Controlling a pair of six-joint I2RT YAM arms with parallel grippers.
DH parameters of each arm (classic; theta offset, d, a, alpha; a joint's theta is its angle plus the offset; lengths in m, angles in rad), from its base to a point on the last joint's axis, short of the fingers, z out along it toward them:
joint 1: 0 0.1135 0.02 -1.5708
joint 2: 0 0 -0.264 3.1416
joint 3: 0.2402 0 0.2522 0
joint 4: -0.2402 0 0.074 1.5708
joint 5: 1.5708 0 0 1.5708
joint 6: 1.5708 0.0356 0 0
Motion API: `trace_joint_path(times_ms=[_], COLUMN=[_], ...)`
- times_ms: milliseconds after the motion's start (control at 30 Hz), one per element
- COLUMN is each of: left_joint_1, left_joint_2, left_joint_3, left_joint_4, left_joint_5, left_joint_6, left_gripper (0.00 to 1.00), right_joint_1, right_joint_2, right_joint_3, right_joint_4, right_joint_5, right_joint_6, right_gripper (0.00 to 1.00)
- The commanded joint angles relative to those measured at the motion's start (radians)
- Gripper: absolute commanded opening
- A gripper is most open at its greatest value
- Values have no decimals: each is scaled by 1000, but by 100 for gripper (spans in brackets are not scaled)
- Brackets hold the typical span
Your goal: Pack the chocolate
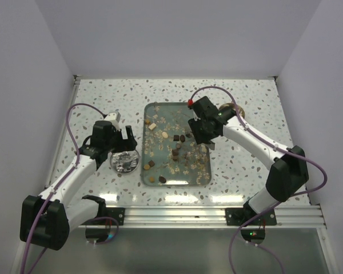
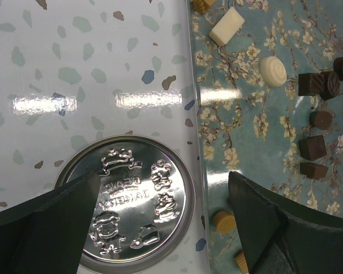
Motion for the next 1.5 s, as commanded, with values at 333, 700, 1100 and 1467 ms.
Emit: trace_joint_path(times_ms=[333, 700, 1100, 1467], left_joint_1=[5, 5, 5, 4], left_joint_2=[-9, -19, -27, -26], left_joint_3=[18, 15, 12, 13], left_joint_4=[44, 41, 41, 41], left_joint_5=[3, 1, -1, 1], left_joint_6=[19, 20, 22, 22], left_gripper=[100, 100, 100, 100], right_joint_1=[25, 24, -106, -401], right_joint_2=[35, 42, -2, -97], right_joint_3=[52, 167, 202, 178], right_joint_4=[16, -51, -79, -77], right_joint_5=[43, 115, 142, 86], right_joint_6=[7, -19, -62, -138], right_gripper=[36, 29, 29, 29])
